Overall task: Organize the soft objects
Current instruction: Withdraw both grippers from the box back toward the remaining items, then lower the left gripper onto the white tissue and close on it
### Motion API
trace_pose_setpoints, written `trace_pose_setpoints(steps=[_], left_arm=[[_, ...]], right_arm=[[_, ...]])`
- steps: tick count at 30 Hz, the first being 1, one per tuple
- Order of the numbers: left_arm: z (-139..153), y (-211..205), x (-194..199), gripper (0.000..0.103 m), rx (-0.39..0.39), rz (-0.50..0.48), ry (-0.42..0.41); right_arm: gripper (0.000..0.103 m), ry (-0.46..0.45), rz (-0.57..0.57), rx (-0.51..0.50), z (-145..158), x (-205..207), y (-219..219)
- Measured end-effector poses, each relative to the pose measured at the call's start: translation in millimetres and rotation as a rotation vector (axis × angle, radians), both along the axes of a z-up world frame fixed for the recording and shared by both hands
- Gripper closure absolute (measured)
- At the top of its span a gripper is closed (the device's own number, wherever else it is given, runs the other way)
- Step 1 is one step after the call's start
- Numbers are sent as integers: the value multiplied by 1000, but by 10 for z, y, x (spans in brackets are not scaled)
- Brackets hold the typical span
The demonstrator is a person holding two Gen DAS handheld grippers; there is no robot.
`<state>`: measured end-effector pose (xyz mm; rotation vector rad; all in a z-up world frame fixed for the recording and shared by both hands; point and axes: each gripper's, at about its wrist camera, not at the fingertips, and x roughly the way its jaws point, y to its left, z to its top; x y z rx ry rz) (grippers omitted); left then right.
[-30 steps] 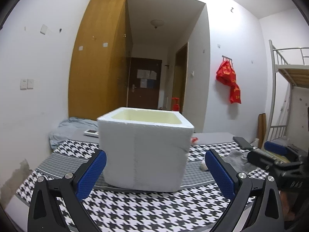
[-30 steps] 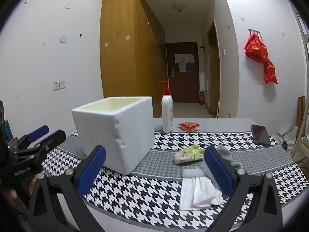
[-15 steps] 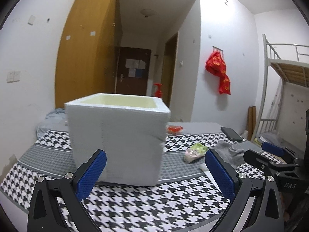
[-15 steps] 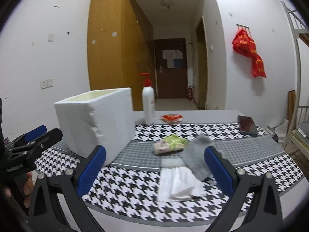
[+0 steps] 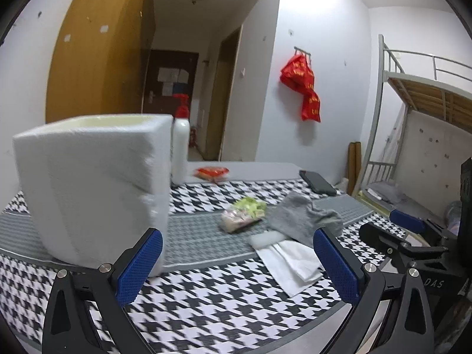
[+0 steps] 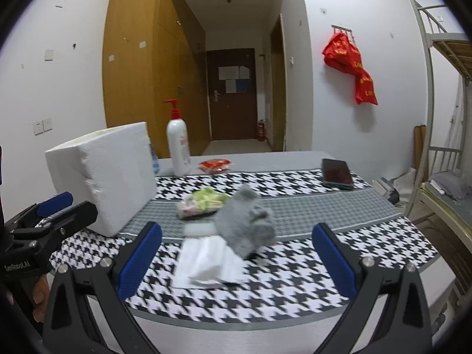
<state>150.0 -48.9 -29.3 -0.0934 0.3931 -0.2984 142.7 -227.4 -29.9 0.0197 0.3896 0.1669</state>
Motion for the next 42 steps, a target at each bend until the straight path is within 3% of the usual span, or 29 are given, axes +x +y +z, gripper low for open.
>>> trace_pose_setpoints(steps=[16, 25, 31, 42], left_arm=[[-151, -306, 209, 1, 23, -40, 108], [-246, -597, 327, 2, 113, -64, 184], [-340, -752, 455, 14, 136, -81, 264], [-454, -1002, 585, 45, 170, -116, 356]], right_arm=[[0, 70, 4, -14, -180, 235, -305], [0, 91, -15, -9, -245, 315, -523], [0, 97, -30, 28, -249, 317, -679], [0, 99, -2, 54, -252, 293, -795]])
